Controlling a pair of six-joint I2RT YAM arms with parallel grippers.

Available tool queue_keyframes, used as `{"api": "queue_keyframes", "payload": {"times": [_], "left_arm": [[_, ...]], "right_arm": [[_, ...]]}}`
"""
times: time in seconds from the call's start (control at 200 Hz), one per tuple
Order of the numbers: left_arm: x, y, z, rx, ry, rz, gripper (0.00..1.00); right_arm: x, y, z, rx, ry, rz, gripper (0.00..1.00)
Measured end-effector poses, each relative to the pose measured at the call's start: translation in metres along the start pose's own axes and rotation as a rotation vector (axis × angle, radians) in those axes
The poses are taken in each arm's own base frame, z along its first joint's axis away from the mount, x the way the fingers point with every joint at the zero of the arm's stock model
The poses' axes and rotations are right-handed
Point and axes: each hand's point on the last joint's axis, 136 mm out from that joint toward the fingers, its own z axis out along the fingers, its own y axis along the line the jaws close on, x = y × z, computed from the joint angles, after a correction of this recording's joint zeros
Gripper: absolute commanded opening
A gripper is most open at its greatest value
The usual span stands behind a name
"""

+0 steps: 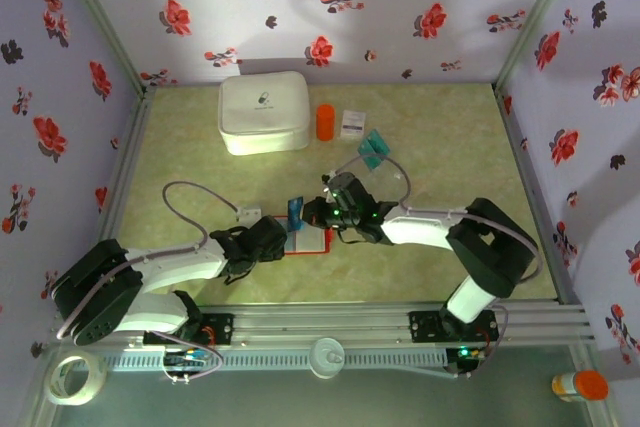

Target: Put the credit cards into the card holder

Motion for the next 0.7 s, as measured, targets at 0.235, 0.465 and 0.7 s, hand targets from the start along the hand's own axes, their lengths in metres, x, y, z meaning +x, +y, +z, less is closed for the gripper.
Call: {"api": "queue_keyframes", "payload": {"times": [0.235,0.465,0.7], "left_arm": [[0.001,0.0,0.001,0.004,0.001,-0.015,0.98],[0.002,0.0,0.001,0.009,0.0,-0.029,0.97],[0.002,0.001,0.0,0.013,-0.002,-0.035,0.97]], "right_arm": [[0.004,-0.011,-0.004,-0.009,-0.033,0.004,0.0],[0.009,-0.028,0.001,0.005,-0.056,0.025,0.0],[0.014,-0.036,0.004,0.0,-0.078,0.036,0.0]]}}
